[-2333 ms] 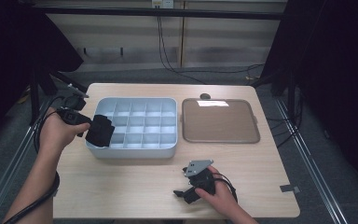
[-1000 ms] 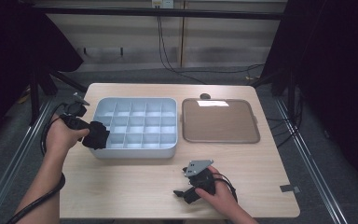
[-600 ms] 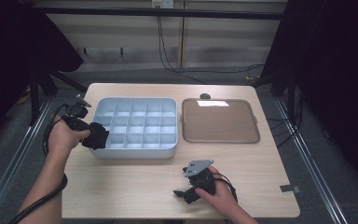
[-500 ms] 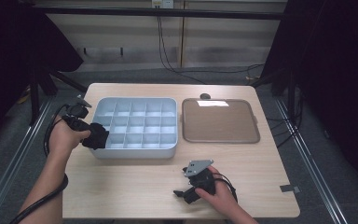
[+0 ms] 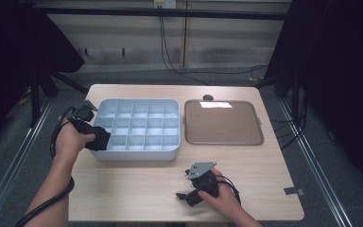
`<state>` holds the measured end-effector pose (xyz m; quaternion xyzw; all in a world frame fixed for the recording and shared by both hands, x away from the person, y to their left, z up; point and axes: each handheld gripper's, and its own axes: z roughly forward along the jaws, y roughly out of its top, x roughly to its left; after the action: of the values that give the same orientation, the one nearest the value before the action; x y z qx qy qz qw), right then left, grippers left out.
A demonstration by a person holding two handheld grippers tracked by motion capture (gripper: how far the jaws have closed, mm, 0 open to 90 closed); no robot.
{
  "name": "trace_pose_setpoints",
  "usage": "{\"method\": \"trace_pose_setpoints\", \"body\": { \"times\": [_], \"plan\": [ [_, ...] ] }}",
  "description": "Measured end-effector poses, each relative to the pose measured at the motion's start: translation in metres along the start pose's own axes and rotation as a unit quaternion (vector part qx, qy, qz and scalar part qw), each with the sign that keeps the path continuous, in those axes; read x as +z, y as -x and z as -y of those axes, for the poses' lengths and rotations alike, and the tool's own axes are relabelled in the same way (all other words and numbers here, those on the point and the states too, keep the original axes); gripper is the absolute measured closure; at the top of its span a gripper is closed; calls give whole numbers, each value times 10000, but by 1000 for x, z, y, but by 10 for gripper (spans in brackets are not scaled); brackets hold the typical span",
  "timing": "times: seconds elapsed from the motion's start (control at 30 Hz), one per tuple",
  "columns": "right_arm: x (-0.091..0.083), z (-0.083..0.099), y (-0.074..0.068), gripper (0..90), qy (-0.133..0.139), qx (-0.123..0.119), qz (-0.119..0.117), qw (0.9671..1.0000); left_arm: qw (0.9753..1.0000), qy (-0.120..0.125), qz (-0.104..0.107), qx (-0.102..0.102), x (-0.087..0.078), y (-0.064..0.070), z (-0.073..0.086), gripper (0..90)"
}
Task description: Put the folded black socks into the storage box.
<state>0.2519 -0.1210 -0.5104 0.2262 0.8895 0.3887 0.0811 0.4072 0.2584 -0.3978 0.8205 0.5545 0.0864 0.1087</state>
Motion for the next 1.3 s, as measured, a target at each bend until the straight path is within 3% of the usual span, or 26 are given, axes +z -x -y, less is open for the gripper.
{"method": "trace_pose_setpoints", "body": {
  "times": [0.27,0.6,1.2,1.3],
  "plan": [
    [0,0,0,132,4,9,5,10000,9998,-122,-126,86,6,4,-2,723],
    [0,0,0,132,3,10,7,10000,9997,-193,-138,11,13,6,-1,726],
    [0,0,0,132,4,-2,2,10000,9996,-164,-233,77,15,8,-1,718],
    [0,0,0,131,4,0,0,10000,9998,-108,-189,-9,13,7,0,701]
  ]
}}
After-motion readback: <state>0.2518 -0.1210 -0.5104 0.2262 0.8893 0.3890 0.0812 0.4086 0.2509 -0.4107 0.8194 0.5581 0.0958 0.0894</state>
